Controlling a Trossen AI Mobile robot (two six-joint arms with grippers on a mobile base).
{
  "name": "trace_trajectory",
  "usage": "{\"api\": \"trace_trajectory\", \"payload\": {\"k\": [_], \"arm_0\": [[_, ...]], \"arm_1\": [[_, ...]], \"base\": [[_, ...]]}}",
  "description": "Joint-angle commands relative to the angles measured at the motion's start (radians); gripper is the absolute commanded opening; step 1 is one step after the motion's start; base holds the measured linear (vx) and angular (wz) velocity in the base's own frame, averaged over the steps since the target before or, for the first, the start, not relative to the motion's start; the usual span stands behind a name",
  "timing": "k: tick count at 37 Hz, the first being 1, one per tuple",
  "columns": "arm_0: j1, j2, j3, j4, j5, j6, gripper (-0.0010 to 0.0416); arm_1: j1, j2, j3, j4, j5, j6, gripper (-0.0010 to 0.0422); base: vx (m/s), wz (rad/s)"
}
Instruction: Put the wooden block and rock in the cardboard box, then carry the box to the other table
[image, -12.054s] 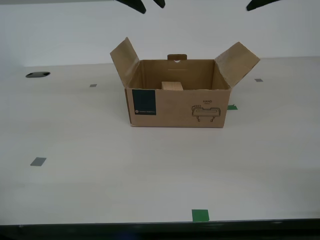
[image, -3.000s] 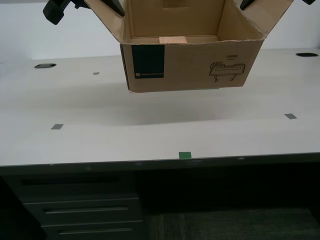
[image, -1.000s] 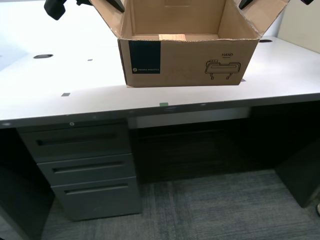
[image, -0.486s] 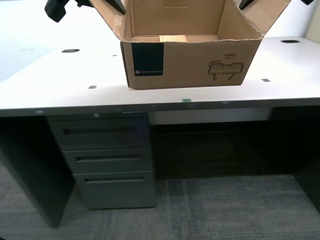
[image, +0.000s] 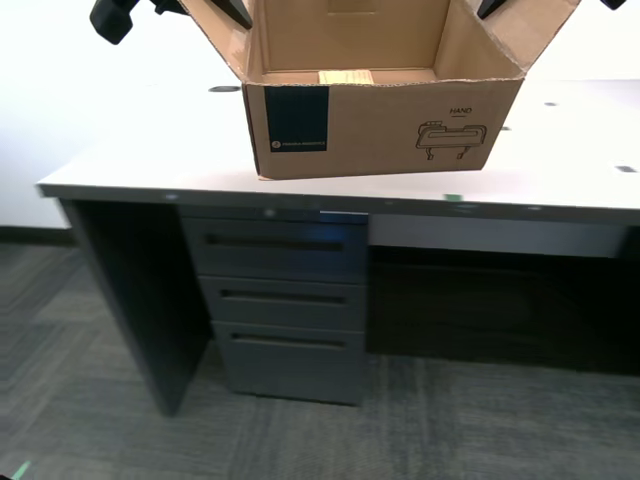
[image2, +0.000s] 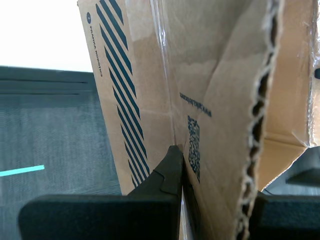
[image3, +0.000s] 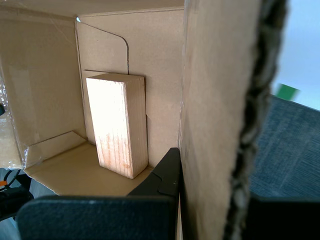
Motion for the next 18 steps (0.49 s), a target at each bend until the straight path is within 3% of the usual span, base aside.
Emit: {"api": "trace_trajectory", "payload": {"k": [1,6,13,18], "arm_0": [[0.002,-0.001,0.001,0.002,-0.008,0.013,-0.0001],[0.003,-0.001,0.001,0.003,-0.008,0.049,-0.0001],[0.014,-0.001,0.001,-0.003,-0.008,0.100,-0.0001],[0.023,-0.001,0.001,-0.003,-0.008,0.101,-0.0001]], "arm_1": [[-0.001,-0.001,0.002,0.024,0.012,0.021,-0.0001],[-0.001,-0.001,0.002,0.061,0.075,0.058,-0.0001],[-0.001,-0.001,0.002,0.061,0.093,0.102,-0.0001],[-0.001,-0.001,0.002,0.060,0.110,0.128,-0.0001]], "base": [[-0.007,0.471],[0.000,0.490],[0.005,0.499],[0.010,0.493]]}}
